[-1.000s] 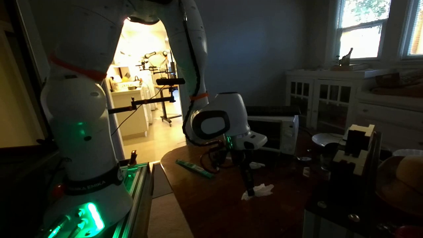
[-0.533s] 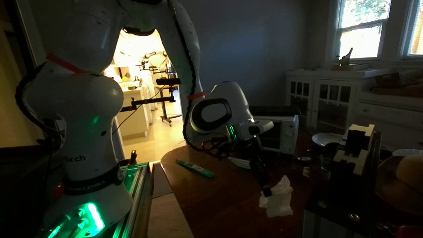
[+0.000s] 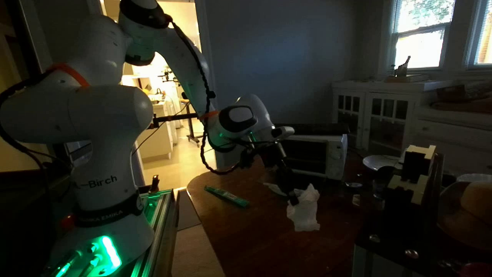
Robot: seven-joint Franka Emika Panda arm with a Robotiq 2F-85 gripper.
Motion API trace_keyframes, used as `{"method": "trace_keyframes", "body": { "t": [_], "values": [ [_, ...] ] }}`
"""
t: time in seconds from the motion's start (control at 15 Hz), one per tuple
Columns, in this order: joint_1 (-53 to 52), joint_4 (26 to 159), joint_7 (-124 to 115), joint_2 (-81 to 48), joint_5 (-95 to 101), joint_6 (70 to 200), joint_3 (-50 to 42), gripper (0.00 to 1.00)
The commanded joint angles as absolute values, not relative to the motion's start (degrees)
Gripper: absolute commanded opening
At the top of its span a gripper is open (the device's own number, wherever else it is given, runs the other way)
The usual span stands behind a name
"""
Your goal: Turn the cloth on the table
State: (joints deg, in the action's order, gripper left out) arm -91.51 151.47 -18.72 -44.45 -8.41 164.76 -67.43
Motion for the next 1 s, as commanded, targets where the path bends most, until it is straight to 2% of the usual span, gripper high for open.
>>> {"method": "trace_keyframes", "body": {
  "t": [0.0, 0.4, 0.93],
  "values": [
    [-103.37, 150.69, -23.47, -48.6, -5.81, 155.41, -68.89, 0.0],
    [-107.27, 148.39, -26.36, -48.69, -4.86, 153.11, -63.53, 0.0],
    [-102.47, 151.37, -27.8, -54.55, -5.0, 153.6, -68.25, 0.0]
  ]
}}
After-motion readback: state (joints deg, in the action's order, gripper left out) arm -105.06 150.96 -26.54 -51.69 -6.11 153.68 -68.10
